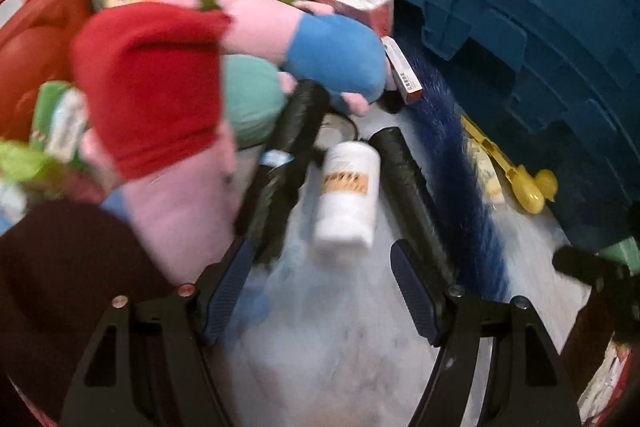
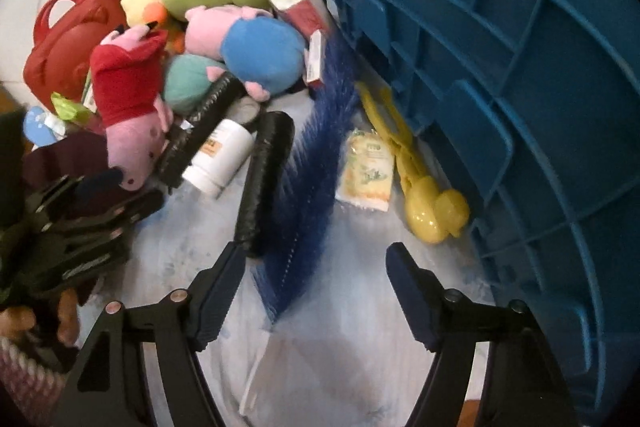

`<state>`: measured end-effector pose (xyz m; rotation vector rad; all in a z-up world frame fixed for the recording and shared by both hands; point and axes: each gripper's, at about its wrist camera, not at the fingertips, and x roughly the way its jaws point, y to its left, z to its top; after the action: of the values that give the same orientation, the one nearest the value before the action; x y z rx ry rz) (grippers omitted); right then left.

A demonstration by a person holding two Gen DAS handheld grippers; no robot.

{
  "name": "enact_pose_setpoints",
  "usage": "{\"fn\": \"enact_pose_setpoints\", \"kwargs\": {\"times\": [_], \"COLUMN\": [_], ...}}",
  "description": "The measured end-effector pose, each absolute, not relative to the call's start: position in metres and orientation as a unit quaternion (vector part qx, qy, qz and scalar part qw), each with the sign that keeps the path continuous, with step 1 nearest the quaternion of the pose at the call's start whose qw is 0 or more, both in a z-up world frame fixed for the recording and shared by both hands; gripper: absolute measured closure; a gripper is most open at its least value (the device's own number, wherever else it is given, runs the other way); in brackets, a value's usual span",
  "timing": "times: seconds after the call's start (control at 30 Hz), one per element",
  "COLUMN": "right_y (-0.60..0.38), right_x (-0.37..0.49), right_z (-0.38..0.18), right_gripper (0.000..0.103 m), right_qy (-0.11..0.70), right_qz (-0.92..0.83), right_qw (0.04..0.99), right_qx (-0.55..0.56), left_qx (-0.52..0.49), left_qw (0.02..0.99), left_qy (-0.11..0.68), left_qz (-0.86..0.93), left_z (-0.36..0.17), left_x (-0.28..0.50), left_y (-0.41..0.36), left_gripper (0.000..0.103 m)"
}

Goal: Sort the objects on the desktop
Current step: 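Grasp the white jar with left gripper while right grasps a black wrapped roll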

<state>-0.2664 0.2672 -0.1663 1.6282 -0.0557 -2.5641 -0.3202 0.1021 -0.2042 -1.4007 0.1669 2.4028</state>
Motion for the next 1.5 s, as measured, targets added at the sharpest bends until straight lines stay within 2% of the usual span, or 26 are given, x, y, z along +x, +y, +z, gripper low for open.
{"fn": "enact_pose_setpoints", "kwargs": {"times": [0.13, 0.17, 0.2, 0.23, 0.43, 0.53, 0.6, 0.67, 0.77, 1.03, 1.13, 1.27, 1.5], "right_y": [0.274, 0.275, 0.276, 0.276, 0.272, 0.266, 0.258, 0.249, 0.232, 0.2, 0.196, 0.197, 0.198], "right_x": [-0.281, -0.287, -0.29, -0.294, -0.313, -0.319, -0.323, -0.327, -0.332, -0.36, -0.368, -0.375, -0.36], "right_z": [-0.178, -0.181, -0.183, -0.185, -0.206, -0.214, -0.216, -0.215, -0.213, -0.234, -0.242, -0.257, -0.236], "right_gripper": [0.029, 0.029, 0.029, 0.029, 0.03, 0.044, 0.046, 0.053, 0.059, 0.062, 0.068, 0.071, 0.074], "right_qy": [-0.028, -0.032, -0.034, -0.035, -0.037, -0.036, -0.036, -0.032, -0.023, 0.002, 0.011, 0.015, 0.004], "right_qz": [-0.835, -0.833, -0.833, -0.831, -0.817, -0.81, -0.809, -0.811, -0.813, -0.8, -0.795, -0.788, -0.793], "right_qw": [0.056, 0.06, 0.063, 0.066, 0.077, 0.084, 0.092, 0.103, 0.126, 0.146, 0.146, 0.134, 0.147], "right_qx": [0.547, 0.548, 0.549, 0.551, 0.57, 0.579, 0.58, 0.574, 0.568, 0.582, 0.588, 0.601, 0.591], "left_qx": [-0.512, -0.515, -0.523, -0.534, -0.55, -0.559, -0.561, -0.562, -0.564, -0.559, -0.56, -0.562, -0.546], "left_qw": [0.184, 0.184, 0.185, 0.183, 0.167, 0.162, 0.155, 0.149, 0.153, 0.156, 0.155, 0.154, 0.147], "left_qy": [0.079, 0.081, 0.079, 0.078, 0.063, 0.05, 0.047, 0.034, 0.022, 0.025, 0.03, 0.033, 0.053], "left_qz": [0.835, 0.833, 0.829, 0.822, 0.816, 0.812, 0.812, 0.813, 0.812, 0.814, 0.813, 0.812, 0.823], "left_z": [-0.225, -0.231, -0.237, -0.243, -0.249, -0.248, -0.247, -0.247, -0.247, -0.246, -0.247, -0.246, -0.229], "left_x": [-0.349, -0.357, -0.363, -0.368, -0.361, -0.344, -0.333, -0.33, -0.332, -0.334, -0.335, -0.336, -0.325], "left_y": [0.131, 0.136, 0.139, 0.141, 0.129, 0.113, 0.104, 0.096, 0.09, 0.092, 0.094, 0.094, 0.094], "left_gripper": [0.033, 0.037, 0.05, 0.056, 0.057, 0.057, 0.057, 0.057, 0.057, 0.057, 0.057, 0.057, 0.057]}}
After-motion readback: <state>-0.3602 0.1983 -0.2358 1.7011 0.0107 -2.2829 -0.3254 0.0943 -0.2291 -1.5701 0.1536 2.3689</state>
